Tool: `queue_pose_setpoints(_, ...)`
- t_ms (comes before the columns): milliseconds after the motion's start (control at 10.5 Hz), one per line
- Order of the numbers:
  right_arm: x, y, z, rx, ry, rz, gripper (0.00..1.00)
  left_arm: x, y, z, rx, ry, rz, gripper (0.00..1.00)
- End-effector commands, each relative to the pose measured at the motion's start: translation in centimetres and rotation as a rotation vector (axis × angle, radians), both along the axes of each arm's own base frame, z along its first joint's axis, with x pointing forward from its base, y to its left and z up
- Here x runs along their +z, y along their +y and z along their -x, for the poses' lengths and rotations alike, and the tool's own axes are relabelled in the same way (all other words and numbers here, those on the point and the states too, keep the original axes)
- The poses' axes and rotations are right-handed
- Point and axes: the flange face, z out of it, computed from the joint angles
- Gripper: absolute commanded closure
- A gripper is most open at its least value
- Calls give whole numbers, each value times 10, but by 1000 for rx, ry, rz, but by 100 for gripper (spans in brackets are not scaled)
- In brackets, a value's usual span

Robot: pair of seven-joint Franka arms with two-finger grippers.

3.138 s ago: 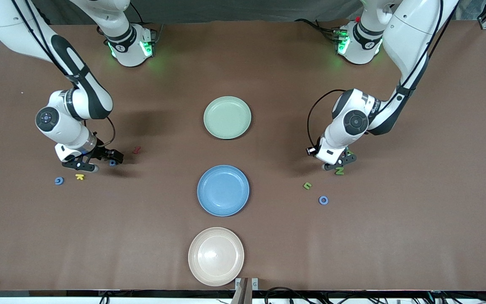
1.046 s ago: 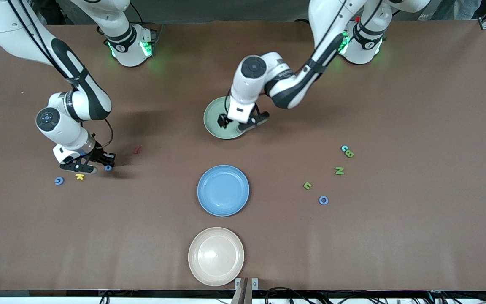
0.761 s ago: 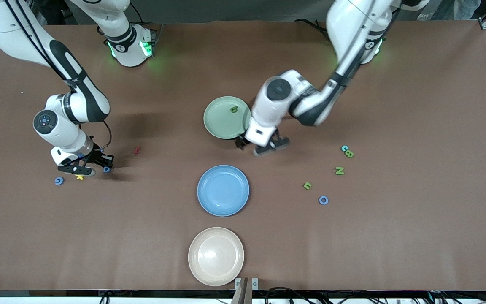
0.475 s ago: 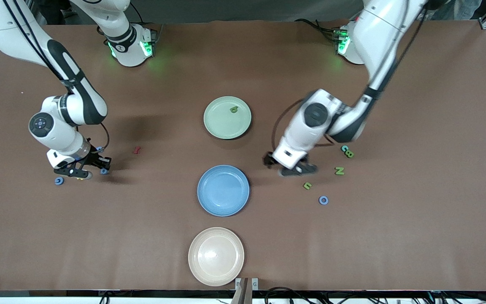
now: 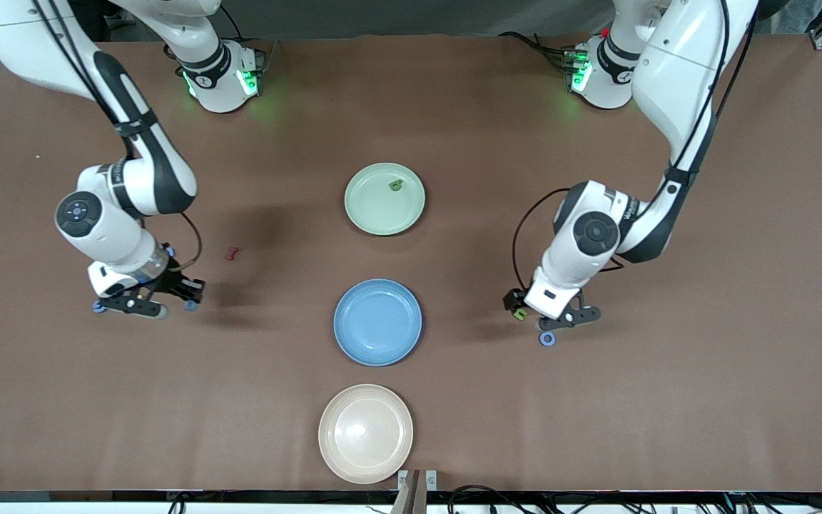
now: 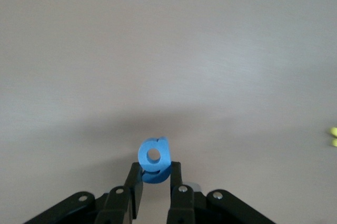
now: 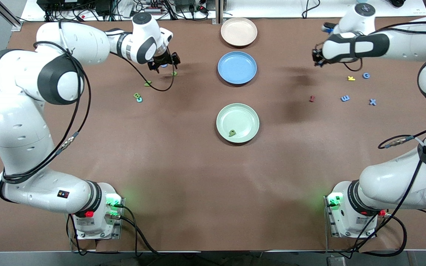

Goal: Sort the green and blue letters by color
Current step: 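Drop the g on the blue plate while the left gripper grasps the u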

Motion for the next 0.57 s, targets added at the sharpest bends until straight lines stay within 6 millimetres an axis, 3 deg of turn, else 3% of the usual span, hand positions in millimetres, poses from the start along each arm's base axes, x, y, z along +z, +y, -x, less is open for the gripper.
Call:
queue_pose_setpoints(0, 37, 82, -27, -9, -59, -113, 99, -18, 8, -16, 76, 17, -21, 2)
queue_pose_setpoints(190, 40, 145, -39, 31, -78, -155, 99, -12, 1, -25, 160, 45, -32, 7)
queue_pose_setpoints(475, 36, 223, -46, 93, -105, -194, 99, -10, -2, -29, 190, 64, -40, 11)
